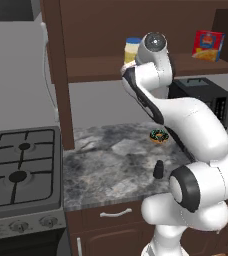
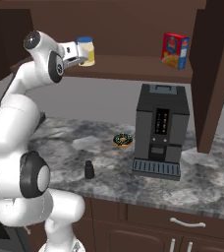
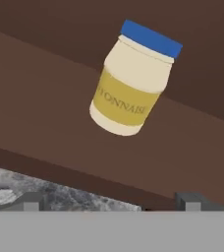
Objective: Pick the shaker and mayonnaise from the counter and place them in the cabinet.
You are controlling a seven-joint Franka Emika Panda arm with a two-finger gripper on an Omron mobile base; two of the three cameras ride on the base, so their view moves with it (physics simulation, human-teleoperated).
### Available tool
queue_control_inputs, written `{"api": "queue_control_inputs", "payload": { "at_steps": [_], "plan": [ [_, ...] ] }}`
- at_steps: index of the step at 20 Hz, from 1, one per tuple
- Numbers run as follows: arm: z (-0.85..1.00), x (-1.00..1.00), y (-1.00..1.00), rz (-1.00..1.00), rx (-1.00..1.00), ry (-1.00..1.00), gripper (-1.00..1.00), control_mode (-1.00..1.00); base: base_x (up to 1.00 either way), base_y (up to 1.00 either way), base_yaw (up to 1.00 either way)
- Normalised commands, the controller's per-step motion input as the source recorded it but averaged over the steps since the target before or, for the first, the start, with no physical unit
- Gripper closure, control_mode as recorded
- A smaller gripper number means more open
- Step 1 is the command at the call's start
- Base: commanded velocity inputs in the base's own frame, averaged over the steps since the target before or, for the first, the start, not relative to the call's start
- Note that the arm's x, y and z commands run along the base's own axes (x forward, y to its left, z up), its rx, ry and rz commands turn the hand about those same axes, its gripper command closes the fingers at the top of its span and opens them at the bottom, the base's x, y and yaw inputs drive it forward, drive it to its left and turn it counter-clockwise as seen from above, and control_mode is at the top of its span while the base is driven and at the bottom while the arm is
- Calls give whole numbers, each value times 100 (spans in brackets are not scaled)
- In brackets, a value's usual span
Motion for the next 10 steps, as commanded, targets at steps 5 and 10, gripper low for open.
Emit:
{"api": "queue_control_inputs", "payload": {
  "at_steps": [5, 10],
  "plan": [
    [-9, -76, 0, -5, 7, -1, -100, -100, 0, 0, 0],
    [-27, -64, 0, -2, 11, 0, -100, -100, 0, 0, 0]
  ]
}}
